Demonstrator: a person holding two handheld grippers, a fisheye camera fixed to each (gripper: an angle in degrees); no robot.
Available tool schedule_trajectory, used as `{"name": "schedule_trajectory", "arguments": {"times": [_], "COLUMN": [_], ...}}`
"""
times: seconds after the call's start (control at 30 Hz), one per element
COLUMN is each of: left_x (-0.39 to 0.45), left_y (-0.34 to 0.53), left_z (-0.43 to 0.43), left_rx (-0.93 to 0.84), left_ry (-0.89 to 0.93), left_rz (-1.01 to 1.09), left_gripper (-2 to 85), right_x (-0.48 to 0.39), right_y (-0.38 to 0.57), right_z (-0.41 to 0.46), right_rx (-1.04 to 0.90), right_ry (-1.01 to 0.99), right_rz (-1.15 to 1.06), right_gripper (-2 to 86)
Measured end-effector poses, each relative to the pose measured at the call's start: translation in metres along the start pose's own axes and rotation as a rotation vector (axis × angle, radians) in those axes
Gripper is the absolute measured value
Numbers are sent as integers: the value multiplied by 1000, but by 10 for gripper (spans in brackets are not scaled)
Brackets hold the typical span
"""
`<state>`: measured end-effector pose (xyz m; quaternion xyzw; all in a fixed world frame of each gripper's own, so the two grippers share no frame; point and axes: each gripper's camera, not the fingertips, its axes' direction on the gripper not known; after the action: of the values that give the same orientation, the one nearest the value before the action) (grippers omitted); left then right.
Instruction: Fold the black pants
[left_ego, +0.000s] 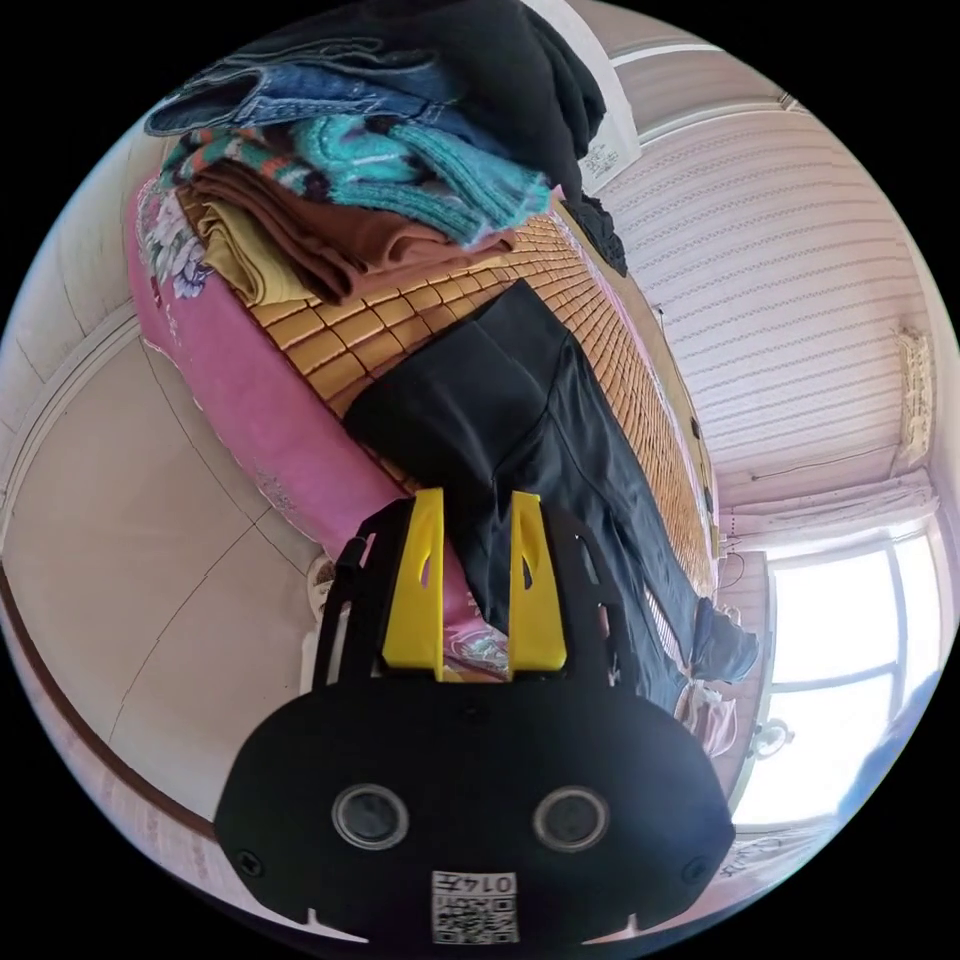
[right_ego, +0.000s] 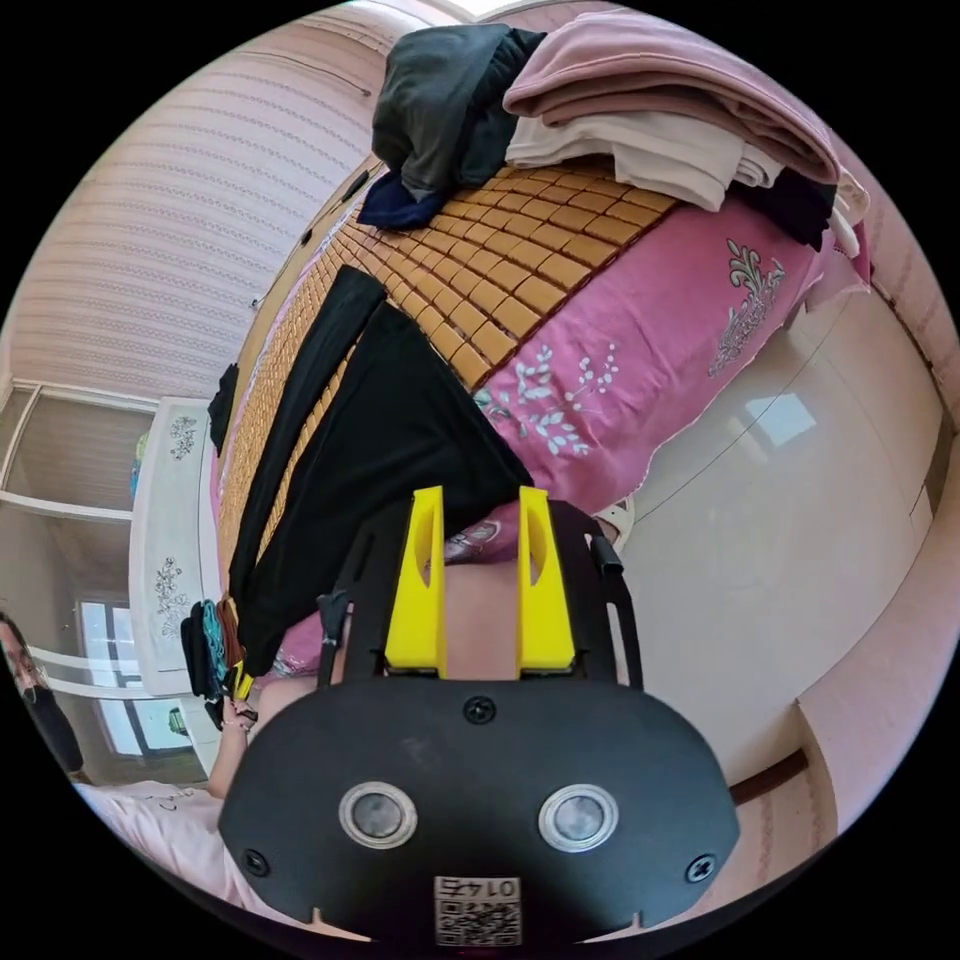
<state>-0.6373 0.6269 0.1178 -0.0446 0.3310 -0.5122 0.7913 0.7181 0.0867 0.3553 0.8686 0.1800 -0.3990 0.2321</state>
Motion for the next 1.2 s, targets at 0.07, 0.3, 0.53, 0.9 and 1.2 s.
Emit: {"name": "schedule_trajectory", "arguments": {"times": [0.07, 0.3, 0.53, 0.9, 1.2], "left_x": [8, 34, 68, 173, 218], "left_y": [-4, -7, 1, -89, -51], "left_z": [9, 24, 0, 121, 245], "left_rx": [-20, -16, 94, 215, 87], "left_ry": [-48, -132, -7, 60, -124], "left_rz": [19, 95, 234, 302, 471], "left_gripper": [80, 23, 9, 51, 62], "right_x": [-2, -25, -82, -251, -237], "right_y": [-6, -10, -26, -195, -190], "right_z": [-10, -73, -141, -71, 4], "right_rx": [12, 93, 213, 174, -43], "right_ry": [-17, -77, -45, 124, 308], "right_rz": [-19, -142, -316, -506, -450], "right_gripper": [60, 9, 5, 37, 164]}}
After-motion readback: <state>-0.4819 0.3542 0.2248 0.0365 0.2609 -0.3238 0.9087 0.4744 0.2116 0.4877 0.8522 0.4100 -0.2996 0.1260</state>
